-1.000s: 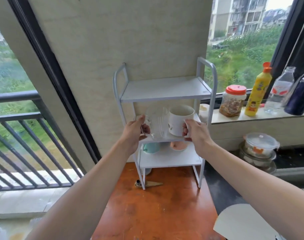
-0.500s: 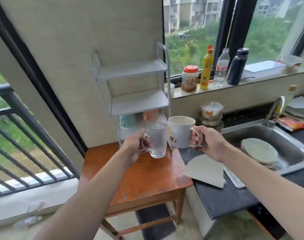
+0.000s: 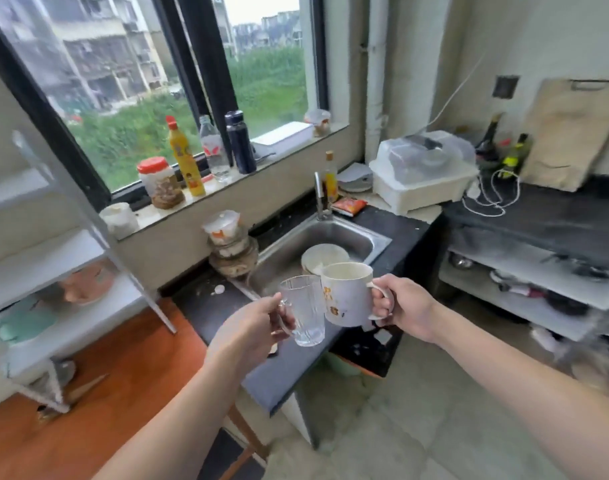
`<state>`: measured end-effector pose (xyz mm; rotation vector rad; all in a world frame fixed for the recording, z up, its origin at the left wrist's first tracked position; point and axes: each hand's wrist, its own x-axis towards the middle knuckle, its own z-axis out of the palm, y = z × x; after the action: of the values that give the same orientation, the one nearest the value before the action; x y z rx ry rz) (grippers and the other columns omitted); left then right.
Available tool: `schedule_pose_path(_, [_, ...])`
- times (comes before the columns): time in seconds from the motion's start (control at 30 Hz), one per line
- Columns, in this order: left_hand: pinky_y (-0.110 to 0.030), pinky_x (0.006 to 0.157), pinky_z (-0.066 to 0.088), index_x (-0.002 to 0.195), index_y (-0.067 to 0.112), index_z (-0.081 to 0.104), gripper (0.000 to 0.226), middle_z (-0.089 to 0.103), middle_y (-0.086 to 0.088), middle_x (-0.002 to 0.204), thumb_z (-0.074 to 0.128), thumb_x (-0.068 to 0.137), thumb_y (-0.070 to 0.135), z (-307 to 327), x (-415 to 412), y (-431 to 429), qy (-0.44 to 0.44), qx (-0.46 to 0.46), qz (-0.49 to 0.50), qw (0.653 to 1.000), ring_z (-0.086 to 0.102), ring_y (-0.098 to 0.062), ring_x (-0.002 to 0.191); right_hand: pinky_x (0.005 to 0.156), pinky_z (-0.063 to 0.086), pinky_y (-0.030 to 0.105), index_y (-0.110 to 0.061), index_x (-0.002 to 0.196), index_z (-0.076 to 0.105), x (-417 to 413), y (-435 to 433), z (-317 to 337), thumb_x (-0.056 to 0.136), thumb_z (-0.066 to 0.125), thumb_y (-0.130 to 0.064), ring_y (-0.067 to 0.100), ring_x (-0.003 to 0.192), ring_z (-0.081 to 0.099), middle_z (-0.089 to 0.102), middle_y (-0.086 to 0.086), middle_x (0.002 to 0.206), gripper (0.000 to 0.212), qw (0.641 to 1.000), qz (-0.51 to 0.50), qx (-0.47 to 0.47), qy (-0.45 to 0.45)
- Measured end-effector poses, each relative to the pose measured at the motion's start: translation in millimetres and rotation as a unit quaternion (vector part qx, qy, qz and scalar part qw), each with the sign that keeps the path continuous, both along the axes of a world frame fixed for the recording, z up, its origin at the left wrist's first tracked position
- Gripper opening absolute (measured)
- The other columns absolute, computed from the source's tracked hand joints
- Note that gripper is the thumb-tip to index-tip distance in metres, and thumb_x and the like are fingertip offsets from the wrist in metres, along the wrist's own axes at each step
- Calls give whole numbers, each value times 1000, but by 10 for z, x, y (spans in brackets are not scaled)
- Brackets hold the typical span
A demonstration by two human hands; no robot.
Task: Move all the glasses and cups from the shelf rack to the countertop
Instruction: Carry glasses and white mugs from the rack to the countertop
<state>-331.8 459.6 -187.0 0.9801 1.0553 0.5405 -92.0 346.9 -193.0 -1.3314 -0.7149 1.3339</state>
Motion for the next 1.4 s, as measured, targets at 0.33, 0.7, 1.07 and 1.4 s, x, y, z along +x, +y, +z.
schedule_pose_path(0.33, [-38,74,42,70,13,51,33,55,-5,58,44,98,28,-248,2876,-965,4,-43,-168,985,54,-21,59,57,31,35,-20,50,45,2318,-1660,-140,93,41,-24,17,49,36,35,1,50,43,983,-179,-26,-22])
schedule_pose_path(0.7, [-35,69,43,61,15,48,37,56,1,50,48,97,26,-445,5353,-1315,28,-41,-327,944,53,-19,57,53,34,32,-17,54,44,3972,-2528,-343,94,42,-21,16,47,36,34,1,49,40,926,-374,-54,4])
schedule_pose_path(1.07, [-39,76,41,56,13,45,45,53,-7,58,43,99,25,-204,7784,-1691,42,12,-498,866,49,-23,62,54,35,33,-19,49,44,5486,-3058,-217,92,44,-22,19,49,36,33,3,49,43,830,-556,-43,9])
schedule_pose_path(1.4, [-44,84,48,68,10,55,39,62,-9,62,42,99,28,-614,9439,-2462,79,12,-566,821,57,-25,65,55,35,33,-14,54,40,6760,-3865,-495,92,45,-19,19,50,37,33,5,52,38,794,-602,-83,13])
